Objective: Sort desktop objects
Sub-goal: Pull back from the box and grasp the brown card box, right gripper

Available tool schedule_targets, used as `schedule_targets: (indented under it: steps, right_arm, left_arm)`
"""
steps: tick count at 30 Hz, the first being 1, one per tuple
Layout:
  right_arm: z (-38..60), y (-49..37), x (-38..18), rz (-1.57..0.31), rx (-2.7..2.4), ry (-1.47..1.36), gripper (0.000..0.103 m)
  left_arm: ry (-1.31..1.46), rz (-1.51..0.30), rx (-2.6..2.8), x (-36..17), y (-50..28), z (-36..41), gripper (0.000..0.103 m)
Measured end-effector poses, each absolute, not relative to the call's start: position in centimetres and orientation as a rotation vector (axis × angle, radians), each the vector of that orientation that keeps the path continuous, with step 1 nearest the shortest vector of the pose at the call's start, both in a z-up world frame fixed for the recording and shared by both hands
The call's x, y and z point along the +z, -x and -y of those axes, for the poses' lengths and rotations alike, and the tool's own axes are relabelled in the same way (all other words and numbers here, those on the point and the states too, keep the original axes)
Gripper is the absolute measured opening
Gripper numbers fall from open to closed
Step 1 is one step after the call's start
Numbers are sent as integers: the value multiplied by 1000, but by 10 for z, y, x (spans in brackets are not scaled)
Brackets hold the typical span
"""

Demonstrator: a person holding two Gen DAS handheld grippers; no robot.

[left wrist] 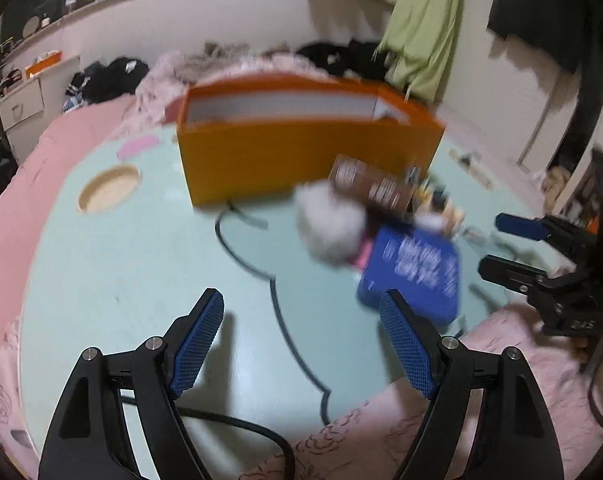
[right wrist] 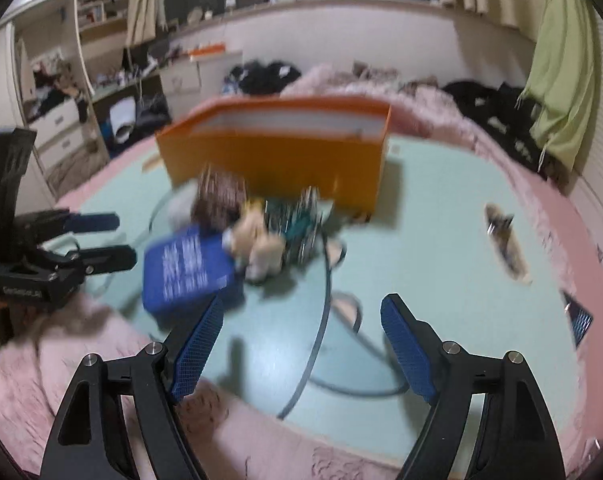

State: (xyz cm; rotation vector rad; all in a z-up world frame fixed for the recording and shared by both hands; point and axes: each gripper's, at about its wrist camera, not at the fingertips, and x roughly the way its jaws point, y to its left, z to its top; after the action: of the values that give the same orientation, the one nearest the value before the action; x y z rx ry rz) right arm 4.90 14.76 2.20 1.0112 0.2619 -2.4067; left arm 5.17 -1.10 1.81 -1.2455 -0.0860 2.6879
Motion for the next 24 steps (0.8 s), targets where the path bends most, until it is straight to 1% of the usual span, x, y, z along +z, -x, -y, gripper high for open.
schedule_targets:
  steps: [1, 2, 3, 4, 6, 19, 24]
  right_arm:
    - [-145, -50, 20, -292, -2431, -998, 87]
    - [-143, -49, 19, -307, -2429, -1009, 90]
    - [-142, -48, 17, -310, -2427, -1013, 95]
    - [-142, -47, 16, -309, -2427, -1017, 97]
    - [-144, -47, 14, -300, -2429, -1014, 99]
    - [-145, -48, 15, -290, -2434, -1003, 99]
    - [-151, -47, 18, -248, -2432, -990, 99]
  left_arm:
    - [1251, 56, 2704, 16, -51, 9, 83]
    - [1268, 22, 2711, 13, -51, 5, 89]
    - [1290, -31, 2715, 11, -49, 0, 100]
    - [1298, -47, 2708, 9, -48, -4, 103]
    - [1291, -46, 2706, 9, -49, -6, 103]
    - [1280, -40, 2712, 9, -48, -5, 103]
    - [1279, -40, 2713, 9, -49, -4, 103]
